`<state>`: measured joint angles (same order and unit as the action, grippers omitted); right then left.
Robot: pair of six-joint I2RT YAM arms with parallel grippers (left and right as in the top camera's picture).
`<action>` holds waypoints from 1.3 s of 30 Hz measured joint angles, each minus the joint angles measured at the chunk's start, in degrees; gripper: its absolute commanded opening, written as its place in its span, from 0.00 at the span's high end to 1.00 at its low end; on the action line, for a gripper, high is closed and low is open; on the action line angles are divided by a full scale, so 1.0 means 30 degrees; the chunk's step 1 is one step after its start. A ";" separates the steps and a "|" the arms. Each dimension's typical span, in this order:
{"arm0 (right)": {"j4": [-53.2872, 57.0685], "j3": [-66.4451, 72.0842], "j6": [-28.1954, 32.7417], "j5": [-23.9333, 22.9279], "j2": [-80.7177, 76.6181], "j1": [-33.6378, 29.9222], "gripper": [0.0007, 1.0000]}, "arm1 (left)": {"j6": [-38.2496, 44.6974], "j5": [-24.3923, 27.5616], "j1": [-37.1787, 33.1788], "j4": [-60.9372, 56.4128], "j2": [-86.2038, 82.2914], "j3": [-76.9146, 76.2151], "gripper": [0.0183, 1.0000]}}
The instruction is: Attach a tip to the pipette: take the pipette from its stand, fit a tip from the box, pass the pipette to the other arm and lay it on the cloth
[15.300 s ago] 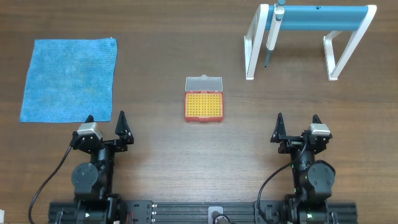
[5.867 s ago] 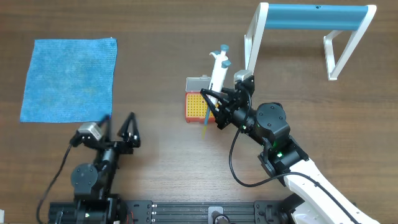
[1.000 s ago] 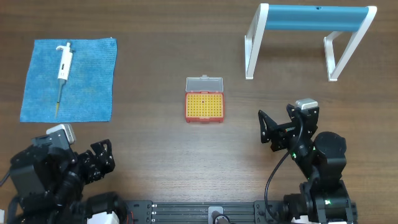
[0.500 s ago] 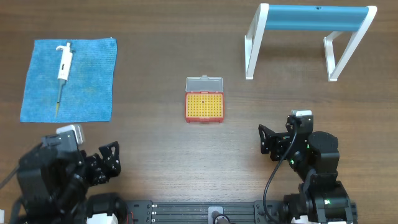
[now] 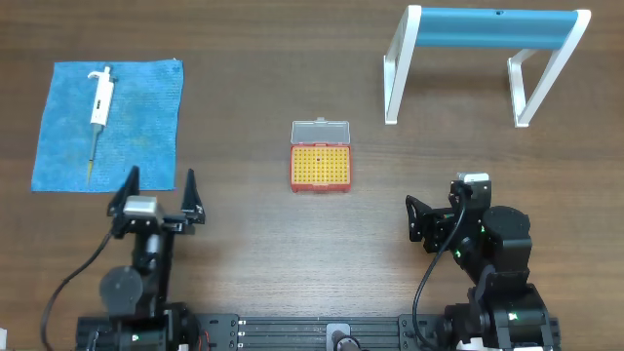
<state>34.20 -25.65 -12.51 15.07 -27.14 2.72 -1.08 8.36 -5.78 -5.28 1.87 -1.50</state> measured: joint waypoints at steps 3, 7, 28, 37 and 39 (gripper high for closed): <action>0.0000 0.0007 0.0000 0.0000 -0.0007 0.0000 0.14 | 0.0007 -0.0095 0.0000 0.2871 0.0022 0.0379 0.12; 0.0000 0.0007 0.0000 0.0000 0.0000 0.0000 0.14 | 0.0007 -0.0138 0.0000 0.2914 0.0007 0.0379 0.12; -1.2699 0.4648 0.3009 -0.3599 0.5537 0.0000 0.14 | 0.0007 -0.0146 0.0000 0.2936 -0.0007 0.0379 0.12; -1.0841 0.8393 0.4007 -0.4080 0.7978 0.0007 0.14 | 0.0007 -0.0146 0.0000 0.2936 -0.0007 0.0379 0.12; -1.0163 0.8408 0.4007 -0.4131 0.8000 0.0007 0.14 | 0.0007 -0.0153 0.0000 0.2943 -0.0007 0.0379 0.12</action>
<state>3.70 -0.43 -0.49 2.68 -3.14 2.74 -1.06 7.90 -5.78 3.55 1.85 -0.36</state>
